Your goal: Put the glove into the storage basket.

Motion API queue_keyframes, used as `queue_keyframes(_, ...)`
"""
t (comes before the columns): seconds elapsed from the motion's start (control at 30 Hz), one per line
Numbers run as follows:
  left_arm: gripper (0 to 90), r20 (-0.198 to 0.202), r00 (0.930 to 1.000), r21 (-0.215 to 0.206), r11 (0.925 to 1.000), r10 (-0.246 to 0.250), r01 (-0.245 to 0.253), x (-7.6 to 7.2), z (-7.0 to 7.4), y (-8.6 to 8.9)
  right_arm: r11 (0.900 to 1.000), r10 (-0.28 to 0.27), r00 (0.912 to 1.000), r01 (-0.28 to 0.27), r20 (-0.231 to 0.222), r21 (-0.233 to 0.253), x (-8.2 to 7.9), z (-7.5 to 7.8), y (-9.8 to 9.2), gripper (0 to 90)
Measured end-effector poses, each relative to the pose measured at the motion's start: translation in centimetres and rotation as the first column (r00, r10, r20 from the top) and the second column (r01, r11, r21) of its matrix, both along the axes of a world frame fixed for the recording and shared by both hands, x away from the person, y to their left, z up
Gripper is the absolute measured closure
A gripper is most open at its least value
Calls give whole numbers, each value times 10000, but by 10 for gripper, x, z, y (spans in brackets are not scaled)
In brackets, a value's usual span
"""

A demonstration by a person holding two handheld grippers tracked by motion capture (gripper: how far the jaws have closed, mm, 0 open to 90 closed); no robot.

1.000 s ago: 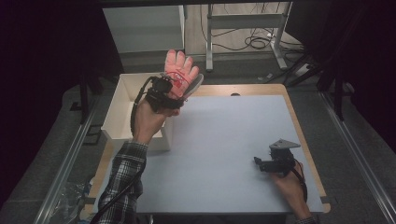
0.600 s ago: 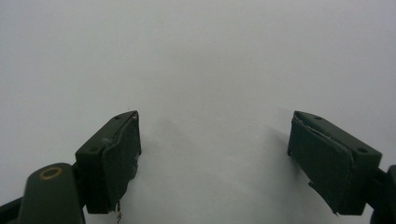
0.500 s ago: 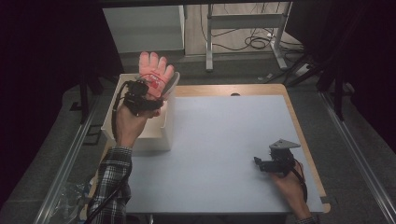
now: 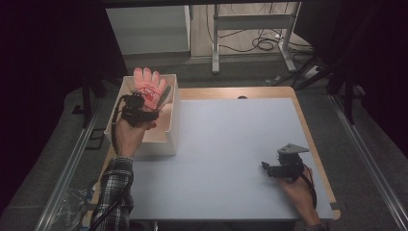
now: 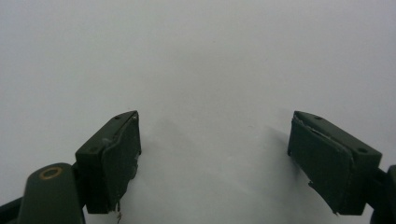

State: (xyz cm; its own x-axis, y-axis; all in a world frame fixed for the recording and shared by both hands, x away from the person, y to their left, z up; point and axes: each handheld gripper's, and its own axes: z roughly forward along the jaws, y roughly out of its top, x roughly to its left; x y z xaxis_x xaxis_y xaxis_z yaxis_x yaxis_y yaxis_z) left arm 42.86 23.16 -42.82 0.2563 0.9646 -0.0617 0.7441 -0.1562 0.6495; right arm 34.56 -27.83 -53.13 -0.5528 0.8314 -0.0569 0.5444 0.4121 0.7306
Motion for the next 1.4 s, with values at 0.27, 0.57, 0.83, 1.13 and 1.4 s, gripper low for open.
queue_keyframes(0.27, 409, -643, 9979, 345, 9994, 93, -71, 15, -24, -11, 10000, 0, 10000, 0, 8, -9, 0, 0, 0, 175)
queue_keyframes(0.57, 390, -1448, 9890, 962, 9952, 301, -162, 32, -37, -23, 10000, 4, 10000, -4, 13, -8, 0, 0, 0, 175)
queue_keyframes(0.83, 359, -2683, 9624, 1189, 9929, 424, -106, 49, -49, -33, 10000, 2, 10000, -2, 16, -10, 0, 0, 0, 175)
queue_keyframes(1.13, 203, -3441, 9363, 1583, 9873, 699, -155, 60, -56, -38, 10000, 4, 10000, -4, 15, -6, 0, 0, 0, 175)
queue_keyframes(1.4, 120, -3367, 9366, 1720, 9843, 970, -401, 60, -56, -36, 10000, 5, 10000, -5, 14, -7, 0, 0, 0, 175)
